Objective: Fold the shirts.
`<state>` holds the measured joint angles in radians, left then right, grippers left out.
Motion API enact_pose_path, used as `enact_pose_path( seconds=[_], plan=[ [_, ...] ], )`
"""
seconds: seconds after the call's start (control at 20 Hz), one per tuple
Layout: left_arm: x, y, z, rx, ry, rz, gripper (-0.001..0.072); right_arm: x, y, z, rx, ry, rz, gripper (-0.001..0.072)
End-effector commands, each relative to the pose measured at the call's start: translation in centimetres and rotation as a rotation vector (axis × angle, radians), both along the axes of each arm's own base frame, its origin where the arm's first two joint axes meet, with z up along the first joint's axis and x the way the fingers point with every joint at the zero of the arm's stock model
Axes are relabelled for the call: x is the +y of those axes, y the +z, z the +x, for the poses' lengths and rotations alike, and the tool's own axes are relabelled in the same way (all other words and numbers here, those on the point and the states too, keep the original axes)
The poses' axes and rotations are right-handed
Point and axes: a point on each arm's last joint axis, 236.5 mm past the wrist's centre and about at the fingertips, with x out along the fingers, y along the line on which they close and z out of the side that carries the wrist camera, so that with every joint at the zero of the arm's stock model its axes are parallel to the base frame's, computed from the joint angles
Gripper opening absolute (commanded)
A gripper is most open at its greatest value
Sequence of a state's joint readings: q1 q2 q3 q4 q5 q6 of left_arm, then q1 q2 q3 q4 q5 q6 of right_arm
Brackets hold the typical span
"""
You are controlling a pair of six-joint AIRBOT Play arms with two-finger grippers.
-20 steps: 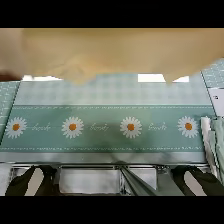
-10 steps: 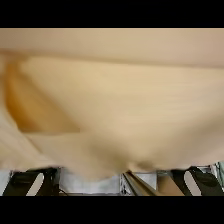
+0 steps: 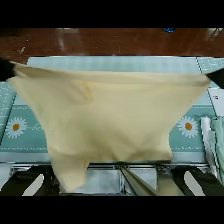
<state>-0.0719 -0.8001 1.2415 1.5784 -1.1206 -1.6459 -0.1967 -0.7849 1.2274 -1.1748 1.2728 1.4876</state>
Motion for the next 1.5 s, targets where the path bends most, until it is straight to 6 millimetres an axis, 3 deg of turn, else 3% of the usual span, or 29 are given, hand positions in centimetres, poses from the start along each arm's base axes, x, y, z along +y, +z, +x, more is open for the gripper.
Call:
enact_pose_path(
  seconds=[0.0,0.15,0.3,0.4,0.5,0.6,0.7,0.85,0.95,1.1,1.3,1.35,1.4,1.45],
  plan=[
    [-0.2,-7.1,8.3,0.05,0.043,-0.03,0.0028,-1.6,-7.8,8.5,0.061,-0.028,0.047,0.0018],
    [0.5,-13.0,15.3,0.111,0.125,-0.093,0.0028,-2.5,-14.4,14.9,0.152,-0.048,0.1,0.0018],
    [0.4,-18.2,20.6,0.196,0.143,-0.113,0.0028,-2.9,-19.0,20.6,0.198,-0.056,0.156,0.0018],
    [-0.8,-21.0,22.8,0.269,0.145,-0.175,0.0028,-2.7,-21.0,23.1,0.215,-0.063,0.207,0.0018],
    [-2.4,-23.3,23.2,0.361,0.139,-0.245,0.0028,-2.3,-22.2,24.2,0.228,-0.065,0.248,0.0018],
    [-3.4,-24.0,22.4,0.436,0.12,-0.276,0.0028,-1.8,-22.4,23.8,0.251,-0.051,0.267,0.0018],
    [-2.9,-23.2,20.9,0.481,0.056,-0.222,0.0028,-1.9,-21.7,22.2,0.291,-0.009,0.259,0.0018],
    [-1.6,-22.8,16.1,0.644,-0.029,-0.156,0.0027,-2.3,-21.5,17.5,0.434,0.089,0.219,0.0018],
    [-1.4,-24.1,12.6,0.79,-0.051,-0.149,0.0027,-2.9,-23.6,13.7,0.586,0.131,0.153,0.0018],
    [-1.9,-26.9,8.6,0.947,-0.111,-0.135,0.0027,-1.8,-26.9,10.1,0.721,0.152,0.174,0.0018],
    [-1.9,-30.2,6.5,1.027,-0.097,-0.145,0.0029,-1.1,-29.8,9.1,0.745,0.128,0.181,0.0019],
    [-1.9,-30.7,6.5,1.038,-0.092,-0.147,0.0103,-0.9,-30.0,9.5,0.735,0.106,0.182,0.0106],
    [-1.9,-30.9,6.2,1.056,-0.093,-0.148,0.0398,-0.7,-29.9,9.8,0.733,0.079,0.195,0.0407],
    [-1.8,-30.7,5.8,1.072,-0.096,-0.147,0.0508,-0.5,-29.2,9.8,0.731,0.094,0.197,0.0415]
  ],
)
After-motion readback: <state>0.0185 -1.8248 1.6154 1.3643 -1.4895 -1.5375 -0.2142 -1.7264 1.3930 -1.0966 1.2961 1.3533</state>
